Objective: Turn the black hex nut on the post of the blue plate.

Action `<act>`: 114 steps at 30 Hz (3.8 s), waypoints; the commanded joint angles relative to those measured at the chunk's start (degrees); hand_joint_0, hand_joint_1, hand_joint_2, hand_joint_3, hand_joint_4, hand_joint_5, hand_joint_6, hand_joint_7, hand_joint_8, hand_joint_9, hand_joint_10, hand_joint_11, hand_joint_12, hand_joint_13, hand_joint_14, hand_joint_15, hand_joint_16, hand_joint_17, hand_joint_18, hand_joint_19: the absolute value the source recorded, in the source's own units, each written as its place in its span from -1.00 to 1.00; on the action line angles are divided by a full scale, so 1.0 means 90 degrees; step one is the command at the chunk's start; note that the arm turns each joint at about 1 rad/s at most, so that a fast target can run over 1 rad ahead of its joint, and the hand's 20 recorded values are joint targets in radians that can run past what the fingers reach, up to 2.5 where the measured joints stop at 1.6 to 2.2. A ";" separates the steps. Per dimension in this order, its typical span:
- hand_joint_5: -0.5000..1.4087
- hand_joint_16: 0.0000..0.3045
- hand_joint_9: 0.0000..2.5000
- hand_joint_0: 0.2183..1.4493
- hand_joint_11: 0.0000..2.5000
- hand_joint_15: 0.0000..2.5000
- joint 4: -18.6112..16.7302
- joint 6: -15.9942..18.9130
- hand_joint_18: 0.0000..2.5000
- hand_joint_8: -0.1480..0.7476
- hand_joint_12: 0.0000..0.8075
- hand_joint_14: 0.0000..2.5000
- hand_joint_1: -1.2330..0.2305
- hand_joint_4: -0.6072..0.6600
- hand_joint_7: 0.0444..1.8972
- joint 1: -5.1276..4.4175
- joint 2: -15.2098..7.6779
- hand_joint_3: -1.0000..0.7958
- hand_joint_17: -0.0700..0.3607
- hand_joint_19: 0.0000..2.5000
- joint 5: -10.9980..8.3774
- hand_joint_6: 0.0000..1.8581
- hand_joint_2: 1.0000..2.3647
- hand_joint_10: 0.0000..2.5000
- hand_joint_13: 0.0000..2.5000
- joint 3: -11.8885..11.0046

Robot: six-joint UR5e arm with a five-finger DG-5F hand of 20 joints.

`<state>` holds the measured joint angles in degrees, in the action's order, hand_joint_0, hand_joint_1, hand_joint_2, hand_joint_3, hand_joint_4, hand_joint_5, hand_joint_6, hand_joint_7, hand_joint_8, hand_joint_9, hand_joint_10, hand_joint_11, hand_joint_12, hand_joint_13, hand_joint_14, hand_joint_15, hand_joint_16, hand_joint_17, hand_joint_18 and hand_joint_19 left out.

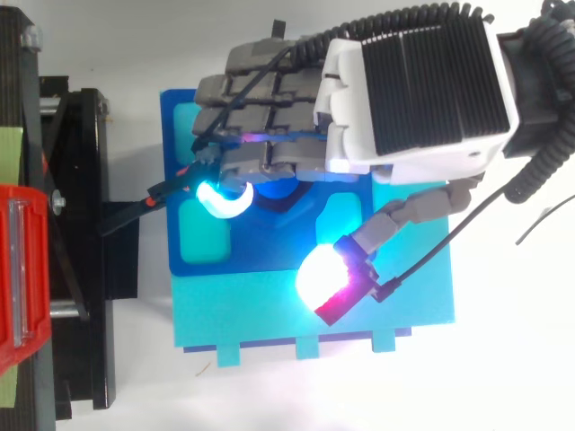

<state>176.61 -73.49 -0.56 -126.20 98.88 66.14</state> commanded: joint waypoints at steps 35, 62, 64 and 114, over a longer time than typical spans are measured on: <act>-0.67 -0.67 -0.69 -0.59 -1.00 -0.99 -0.0541 -0.0087 -0.88 -0.05 -0.04 -1.00 0.08 0.29 -0.14 0.0472 -0.0001 -0.44 -0.15 -0.85 0.0742 -0.46 -1.00 -1.00 -0.76 0.0259; -0.67 -0.67 -0.69 -0.59 -1.00 -0.99 -0.0678 -0.0087 -0.88 -0.05 -0.05 -1.00 0.07 0.28 -0.15 0.0482 -0.0001 -0.44 -0.15 -0.86 0.0869 -0.46 -1.00 -1.00 -0.76 0.0034; -0.67 -0.67 -0.69 -0.59 -1.00 -0.99 -0.0687 -0.0087 -0.88 -0.05 -0.05 -1.00 0.07 0.29 -0.15 0.0443 0.0008 -0.44 -0.15 -0.85 0.0830 -0.46 -1.00 -1.00 -0.76 0.0034; -0.66 -0.65 -0.74 -0.60 -1.00 -1.00 -0.0619 -0.0331 -0.95 -0.08 -0.04 -1.00 0.26 0.20 -0.15 -0.0289 -0.0255 -0.44 -0.11 -0.84 -0.0098 -0.46 -1.00 -1.00 -0.89 0.0054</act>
<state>170.84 -76.03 -3.16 -128.51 97.92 66.36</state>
